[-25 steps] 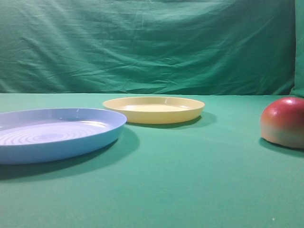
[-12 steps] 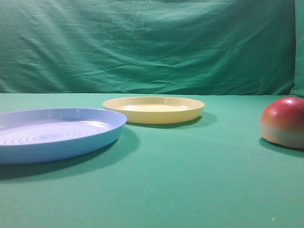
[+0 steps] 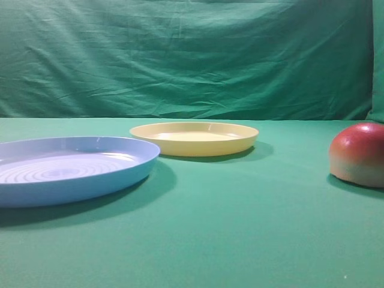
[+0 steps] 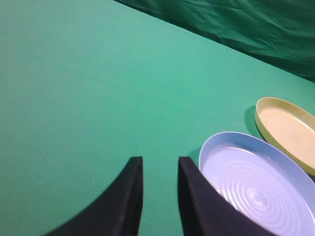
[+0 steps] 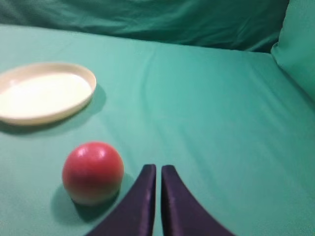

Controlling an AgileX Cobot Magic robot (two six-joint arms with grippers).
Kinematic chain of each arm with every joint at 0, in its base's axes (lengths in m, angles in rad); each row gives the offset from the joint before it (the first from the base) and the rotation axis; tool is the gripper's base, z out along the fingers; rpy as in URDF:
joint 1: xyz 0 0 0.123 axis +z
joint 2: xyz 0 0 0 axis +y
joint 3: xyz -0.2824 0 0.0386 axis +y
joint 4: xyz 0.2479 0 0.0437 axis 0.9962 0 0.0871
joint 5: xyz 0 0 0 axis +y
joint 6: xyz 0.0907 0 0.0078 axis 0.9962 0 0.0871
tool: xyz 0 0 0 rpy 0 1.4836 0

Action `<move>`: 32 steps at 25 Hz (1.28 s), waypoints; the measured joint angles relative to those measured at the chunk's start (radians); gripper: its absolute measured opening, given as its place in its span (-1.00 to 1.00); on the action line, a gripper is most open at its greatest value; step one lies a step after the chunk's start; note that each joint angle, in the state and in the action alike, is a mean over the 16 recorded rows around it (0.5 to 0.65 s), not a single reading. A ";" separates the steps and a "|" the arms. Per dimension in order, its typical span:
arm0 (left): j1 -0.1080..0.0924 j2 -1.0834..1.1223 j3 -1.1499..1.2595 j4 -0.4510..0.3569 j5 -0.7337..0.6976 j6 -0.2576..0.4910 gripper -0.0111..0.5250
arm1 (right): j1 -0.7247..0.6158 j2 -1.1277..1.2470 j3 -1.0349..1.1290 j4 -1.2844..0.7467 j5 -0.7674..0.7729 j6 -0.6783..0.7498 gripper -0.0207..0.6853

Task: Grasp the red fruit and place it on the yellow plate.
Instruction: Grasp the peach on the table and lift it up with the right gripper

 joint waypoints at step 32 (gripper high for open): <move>0.000 0.000 0.000 0.000 0.000 0.000 -0.37 | 0.000 0.762 -0.463 0.185 0.437 -0.307 -0.94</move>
